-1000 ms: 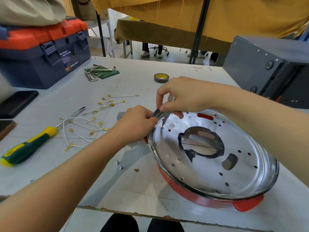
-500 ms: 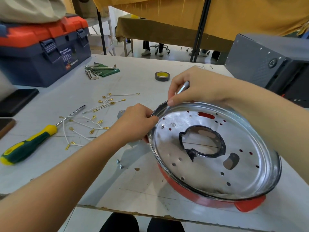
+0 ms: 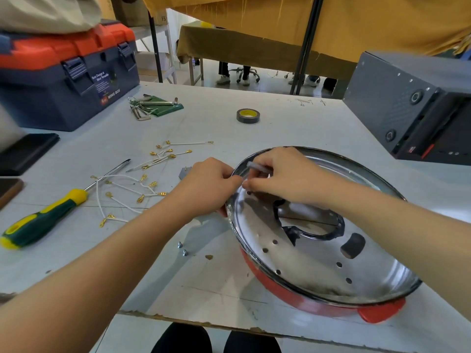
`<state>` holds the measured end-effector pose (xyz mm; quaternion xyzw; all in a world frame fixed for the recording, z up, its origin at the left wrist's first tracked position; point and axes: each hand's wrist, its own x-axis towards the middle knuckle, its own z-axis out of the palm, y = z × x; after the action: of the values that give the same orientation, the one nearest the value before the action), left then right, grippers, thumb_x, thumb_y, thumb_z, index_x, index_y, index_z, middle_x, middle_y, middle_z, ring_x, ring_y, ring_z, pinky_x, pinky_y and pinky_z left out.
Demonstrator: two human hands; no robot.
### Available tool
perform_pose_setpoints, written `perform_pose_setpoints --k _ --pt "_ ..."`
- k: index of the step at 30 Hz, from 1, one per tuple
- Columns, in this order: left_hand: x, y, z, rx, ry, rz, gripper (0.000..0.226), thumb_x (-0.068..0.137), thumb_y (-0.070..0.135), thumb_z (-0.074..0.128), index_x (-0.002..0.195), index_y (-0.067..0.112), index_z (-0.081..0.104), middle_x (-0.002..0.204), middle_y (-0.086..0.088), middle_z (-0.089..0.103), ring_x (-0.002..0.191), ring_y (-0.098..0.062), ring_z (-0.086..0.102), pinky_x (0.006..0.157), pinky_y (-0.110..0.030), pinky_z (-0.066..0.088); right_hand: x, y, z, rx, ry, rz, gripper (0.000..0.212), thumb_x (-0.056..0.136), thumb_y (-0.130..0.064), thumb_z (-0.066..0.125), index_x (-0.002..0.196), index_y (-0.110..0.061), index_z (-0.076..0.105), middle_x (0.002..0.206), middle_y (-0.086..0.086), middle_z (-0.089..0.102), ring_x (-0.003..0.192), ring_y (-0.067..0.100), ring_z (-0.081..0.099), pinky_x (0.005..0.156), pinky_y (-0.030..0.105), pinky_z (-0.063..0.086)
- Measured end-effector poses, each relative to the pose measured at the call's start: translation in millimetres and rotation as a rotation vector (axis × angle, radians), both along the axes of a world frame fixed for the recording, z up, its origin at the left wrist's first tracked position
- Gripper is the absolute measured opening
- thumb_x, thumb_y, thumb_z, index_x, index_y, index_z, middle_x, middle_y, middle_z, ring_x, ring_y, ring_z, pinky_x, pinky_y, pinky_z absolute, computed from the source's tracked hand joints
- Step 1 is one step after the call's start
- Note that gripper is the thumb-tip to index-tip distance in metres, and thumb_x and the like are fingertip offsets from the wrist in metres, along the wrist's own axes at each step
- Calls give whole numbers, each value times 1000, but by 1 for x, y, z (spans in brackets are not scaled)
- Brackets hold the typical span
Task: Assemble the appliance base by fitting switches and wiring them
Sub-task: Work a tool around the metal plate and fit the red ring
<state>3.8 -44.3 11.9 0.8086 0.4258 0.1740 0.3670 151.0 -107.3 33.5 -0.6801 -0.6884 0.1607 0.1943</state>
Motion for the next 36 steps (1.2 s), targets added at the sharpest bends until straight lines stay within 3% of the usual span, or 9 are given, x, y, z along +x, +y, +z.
perform_pose_setpoints --k 5,7,12,15,18,24,28,36 --pt "1 0 -1 -15 -23 3 32 91 22 55 69 1 61 46 0 40 29 -5 33 32 -12 25 -5 3 -7 63 -155 53 35 85 -28 65 60 -29 41 61 -8 46 57 5 42 52 23 30" --pt "1 0 -1 -42 -39 1 32 92 21 54 68 1 61 39 4 41 26 -4 35 30 -10 25 -5 4 -6 54 -183 71 37 85 -26 65 59 -29 39 61 -9 45 58 4 41 53 21 30" --pt "0 -1 0 -67 -61 3 32 92 19 52 72 -3 62 33 8 40 25 -3 38 31 -9 25 -1 6 -1 -25 -175 123 18 85 -20 65 71 -18 53 66 -7 50 63 8 45 53 16 30" --pt "-2 0 -2 -50 -56 -3 37 93 23 52 60 6 54 33 8 39 26 -3 37 31 -11 25 -2 4 -4 23 -194 90 28 87 -27 62 64 -23 46 63 -7 48 59 6 43 52 16 31" --pt "-3 -2 -2 -47 -68 -23 46 97 28 46 54 13 50 30 9 41 27 -3 40 32 -9 25 -5 4 -6 45 -247 81 32 90 -28 59 63 -26 42 65 -7 48 60 6 45 58 26 38" --pt "-5 -1 -2 3 -37 -34 51 100 37 37 60 11 56 30 11 39 30 -2 37 33 -12 24 -5 5 -1 -27 -193 135 25 87 -21 59 66 -23 47 66 -5 51 59 7 44 53 18 33" --pt "-5 -2 -2 -11 -35 -37 51 100 37 37 58 13 54 30 12 40 29 -1 38 33 -10 23 -6 6 -2 -26 -227 122 13 88 -23 61 80 -14 57 72 -2 53 63 7 45 60 26 38" --pt "-4 0 -3 -1 -13 -35 51 99 38 39 58 13 53 32 10 38 30 -3 34 33 -11 25 -5 3 5 -72 -247 103 19 83 -18 62 67 -17 52 68 2 53 61 13 46 59 30 38"
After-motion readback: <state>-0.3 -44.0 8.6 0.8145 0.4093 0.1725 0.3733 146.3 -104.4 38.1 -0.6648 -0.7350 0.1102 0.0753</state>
